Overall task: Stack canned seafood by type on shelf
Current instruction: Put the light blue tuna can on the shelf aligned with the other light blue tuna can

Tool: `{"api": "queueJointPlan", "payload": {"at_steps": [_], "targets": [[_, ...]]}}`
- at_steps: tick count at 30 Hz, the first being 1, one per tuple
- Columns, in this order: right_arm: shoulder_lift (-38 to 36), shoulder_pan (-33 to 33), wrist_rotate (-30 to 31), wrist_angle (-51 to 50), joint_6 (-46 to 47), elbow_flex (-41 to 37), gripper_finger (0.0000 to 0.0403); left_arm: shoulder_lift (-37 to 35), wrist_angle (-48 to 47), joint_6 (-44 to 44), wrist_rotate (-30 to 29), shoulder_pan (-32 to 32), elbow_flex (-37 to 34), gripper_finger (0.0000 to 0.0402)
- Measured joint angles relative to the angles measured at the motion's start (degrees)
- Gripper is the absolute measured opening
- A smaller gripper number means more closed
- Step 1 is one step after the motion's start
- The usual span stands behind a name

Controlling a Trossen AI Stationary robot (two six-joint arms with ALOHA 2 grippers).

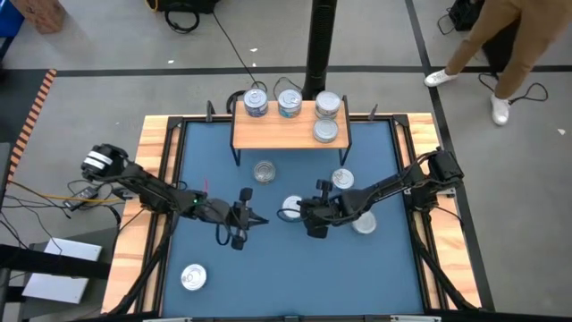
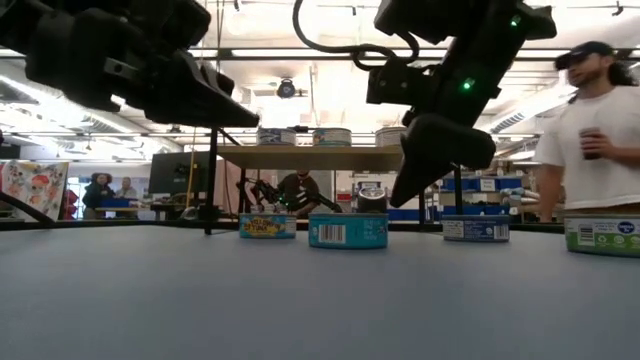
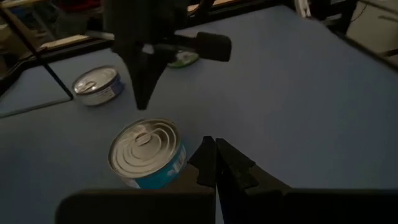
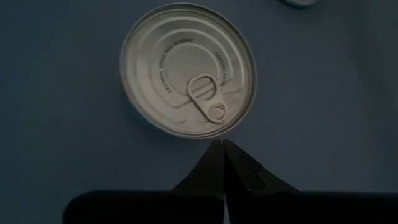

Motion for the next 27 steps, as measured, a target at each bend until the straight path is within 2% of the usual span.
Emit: {"api": "queueJointPlan", "payload": {"at_steps": [5,12,18,27], "targets": [[0.0,-0.8,1.3,2.4,1.1,-1.6,0.0002,2.1,0.0,0.4,0.1,0.0,0.0,0.0001],[0.2,-2.8,-1.7,13.6,-1.0,-6.6,0.0002,7.8,0.1,0.4,-1.5,1.1,2.8,0.0011],[0.2,-2.9,-5.9,18.8,-3.1,-6.9,0.0002,13.2,-2.6,6.7,-4.3,1.6,8.5,0.0043],[0.2,-2.8,-6.2,20.2,-4.5,-6.9,0.0002,18.8,-12.2,13.6,-5.4,1.6,16.1,0.011]]}}
